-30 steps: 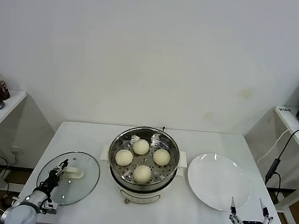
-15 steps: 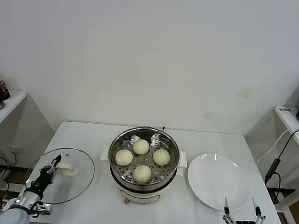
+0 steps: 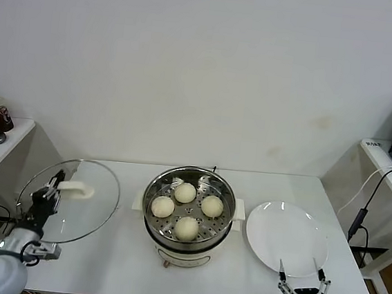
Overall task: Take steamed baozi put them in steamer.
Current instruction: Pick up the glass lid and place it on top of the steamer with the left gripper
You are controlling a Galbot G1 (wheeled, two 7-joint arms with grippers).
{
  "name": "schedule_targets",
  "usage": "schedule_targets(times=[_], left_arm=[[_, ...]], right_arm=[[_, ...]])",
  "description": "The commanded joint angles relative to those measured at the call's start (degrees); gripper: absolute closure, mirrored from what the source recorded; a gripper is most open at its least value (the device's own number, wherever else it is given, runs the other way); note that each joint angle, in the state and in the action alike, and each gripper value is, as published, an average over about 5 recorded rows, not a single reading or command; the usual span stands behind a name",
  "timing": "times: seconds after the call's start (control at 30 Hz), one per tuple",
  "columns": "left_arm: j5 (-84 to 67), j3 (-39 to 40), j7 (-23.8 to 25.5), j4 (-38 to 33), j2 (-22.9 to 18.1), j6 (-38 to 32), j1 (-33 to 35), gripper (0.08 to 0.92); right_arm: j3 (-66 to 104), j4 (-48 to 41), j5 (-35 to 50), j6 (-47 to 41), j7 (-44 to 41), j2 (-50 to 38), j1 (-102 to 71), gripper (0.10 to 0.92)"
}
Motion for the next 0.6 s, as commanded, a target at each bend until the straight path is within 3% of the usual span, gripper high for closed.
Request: schedule_targets(times=[0.03,0.27,0.6], left_arm=[[-7.94,22.31,9.40,-15.84,3.42,19.21,-13.16,0.822],[-0.77,39.56,13.42,-9.15,-2.18,23.32,-26.94,0.822],[13.62,48.20,19.96,-3.96,-11.64,25.88,-33.68,0.822]], right_arm=[[-2.51,-1.21,-2.22,-1.17,0.28,0.26,0.70,0.203],[-3.05,-3.95,-6.66,-1.55,2.54,0.52,1.97,0.203],[-4.09,-5.83,-8.18,-2.04,4.30,0.57,2.91,0.203]])
